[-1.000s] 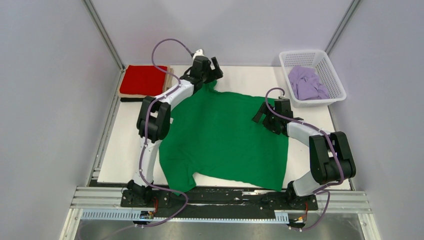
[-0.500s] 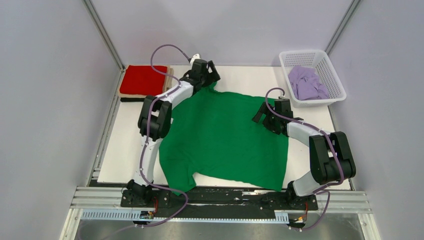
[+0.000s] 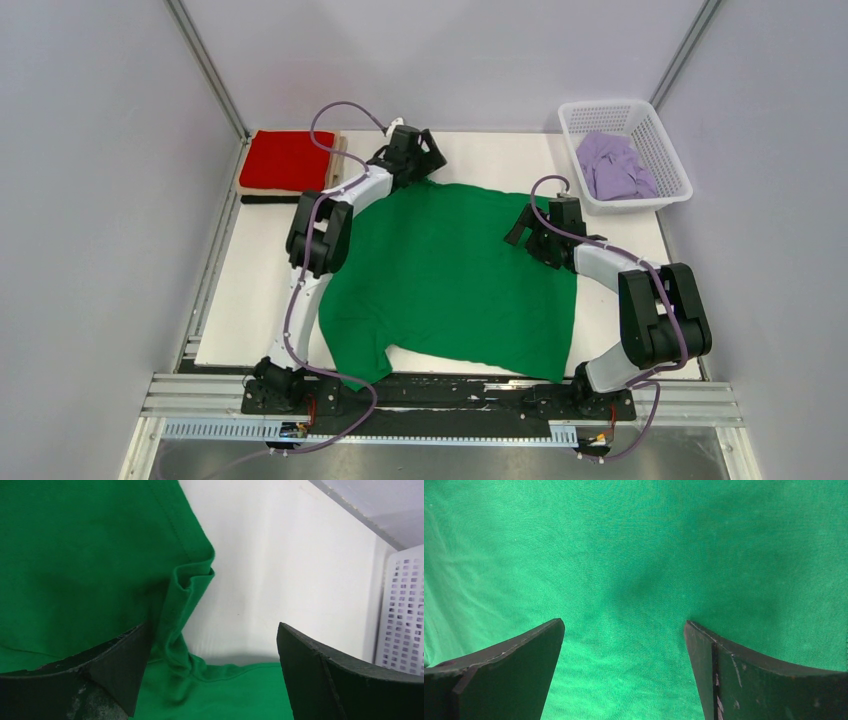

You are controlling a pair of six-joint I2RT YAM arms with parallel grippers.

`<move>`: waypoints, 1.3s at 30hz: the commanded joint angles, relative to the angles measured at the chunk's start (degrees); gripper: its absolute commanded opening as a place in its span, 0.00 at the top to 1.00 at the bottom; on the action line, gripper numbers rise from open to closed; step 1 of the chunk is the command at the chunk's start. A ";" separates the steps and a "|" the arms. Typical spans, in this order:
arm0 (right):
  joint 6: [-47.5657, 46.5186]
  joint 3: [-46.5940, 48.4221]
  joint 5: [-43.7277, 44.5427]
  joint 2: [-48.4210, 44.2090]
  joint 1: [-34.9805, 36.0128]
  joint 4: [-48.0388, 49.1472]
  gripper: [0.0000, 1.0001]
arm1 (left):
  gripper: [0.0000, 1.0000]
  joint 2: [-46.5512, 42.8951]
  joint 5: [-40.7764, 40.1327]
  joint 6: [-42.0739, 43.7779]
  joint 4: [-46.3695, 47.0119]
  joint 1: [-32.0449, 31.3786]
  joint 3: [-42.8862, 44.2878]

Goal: Fold and stack the t-shirts
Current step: Flatten out the tshirt

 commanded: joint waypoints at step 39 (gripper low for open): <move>-2.57 2.20 8.86 -10.71 -0.18 -12.77 0.00 | 0.00 -31.34 1.02 19.19 -1.18 1.02 -21.85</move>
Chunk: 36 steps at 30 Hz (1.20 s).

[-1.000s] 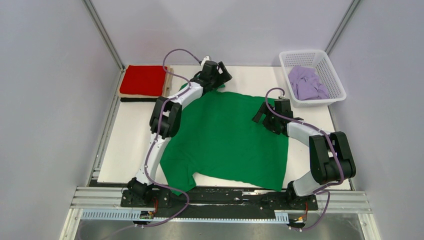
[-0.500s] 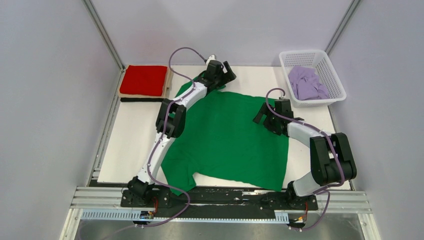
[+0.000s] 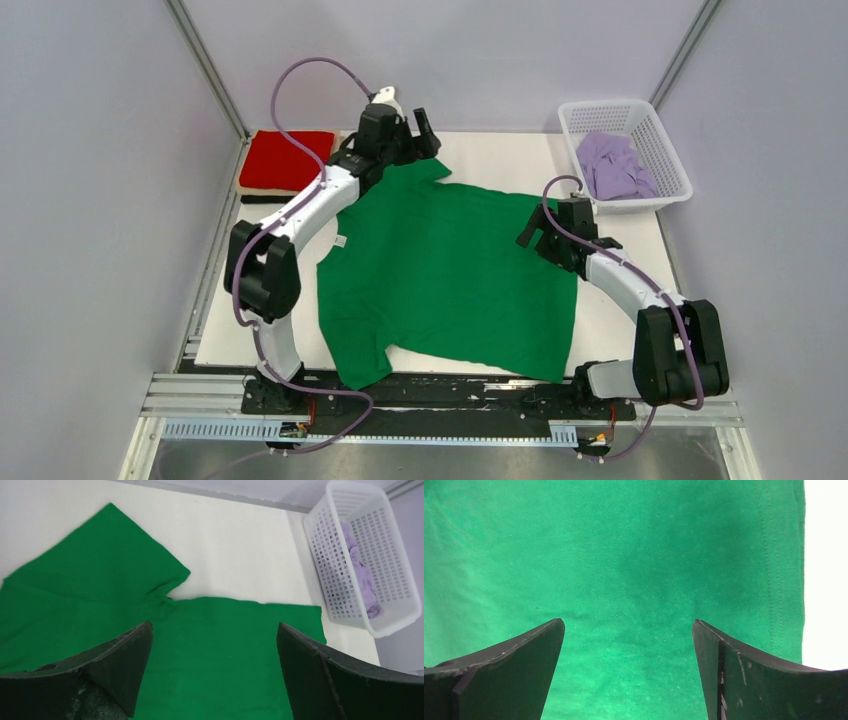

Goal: Fold and stack the t-shirts
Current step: Flatten out the tshirt

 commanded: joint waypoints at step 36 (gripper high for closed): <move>-7.61 54.98 3.41 53.29 -5.93 -8.35 0.00 | 0.00 24.91 3.20 -10.40 -9.15 20.61 9.19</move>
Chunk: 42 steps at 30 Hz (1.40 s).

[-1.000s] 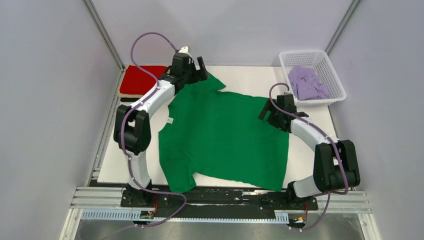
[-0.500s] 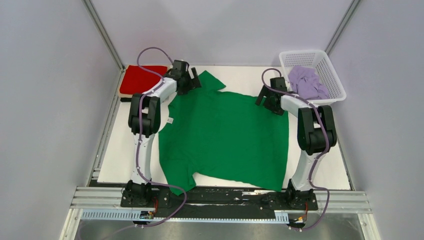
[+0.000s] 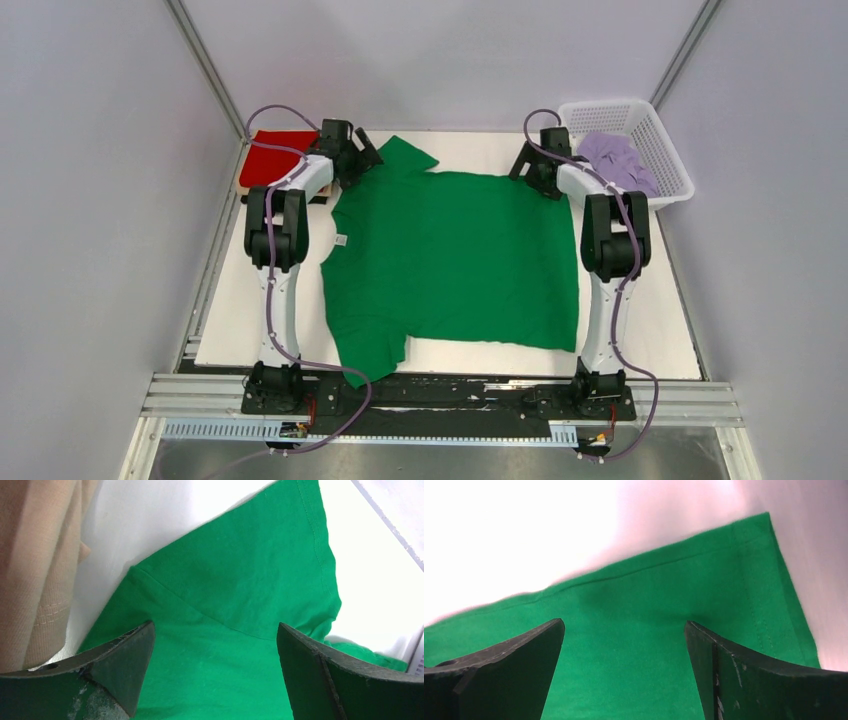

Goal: Fold and stack the t-shirts
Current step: Flatten out the tshirt

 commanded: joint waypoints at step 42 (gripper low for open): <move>12.43 -47.15 14.47 -57.69 12.30 -2.88 0.00 | 0.00 -62.52 -20.57 0.99 -20.30 -22.77 -44.46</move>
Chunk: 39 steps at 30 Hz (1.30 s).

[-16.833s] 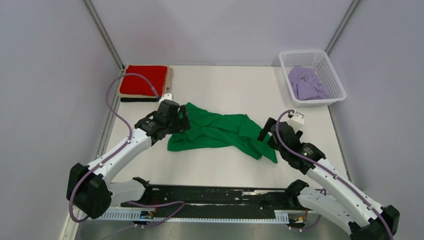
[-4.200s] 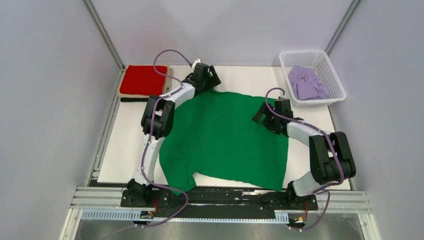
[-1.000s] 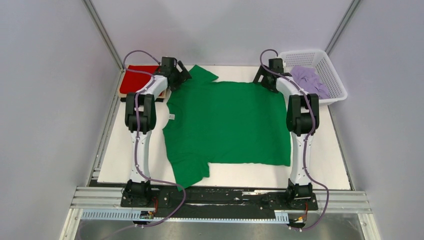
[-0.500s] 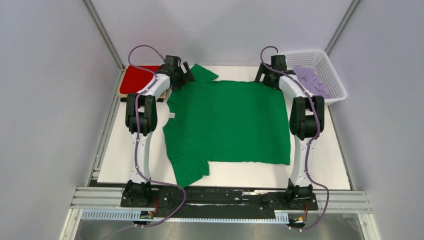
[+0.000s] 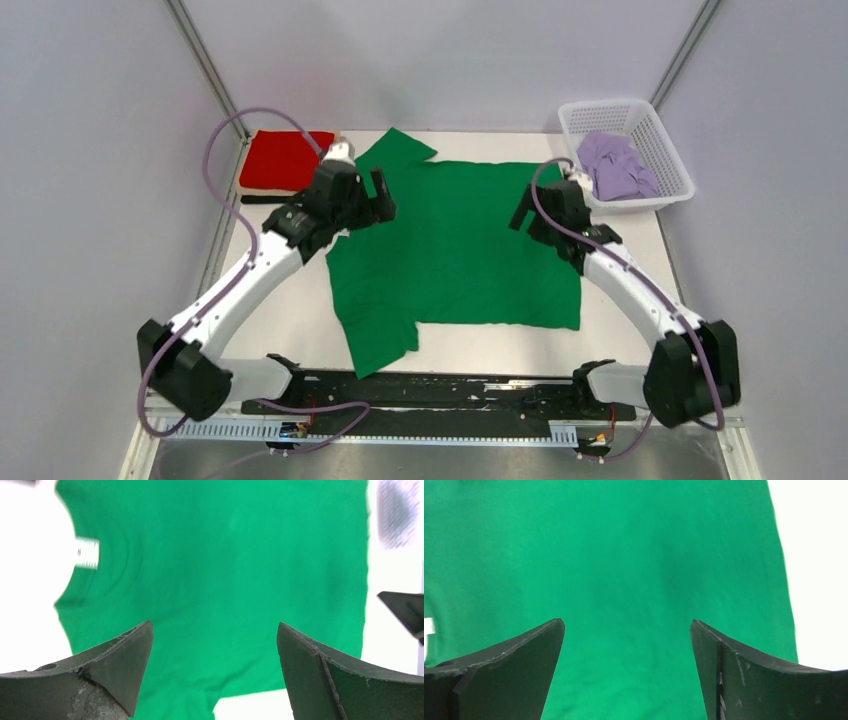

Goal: Fold and stack the t-shirts
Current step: Flatten out the tshirt, then grab the side of the flattened tshirt closest away from the robot with both arms

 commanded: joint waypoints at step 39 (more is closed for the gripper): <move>16.05 -30.57 14.41 -32.80 -2.65 -2.64 0.00 | 0.58 0.47 -2.28 -26.50 -14.66 -35.65 -39.33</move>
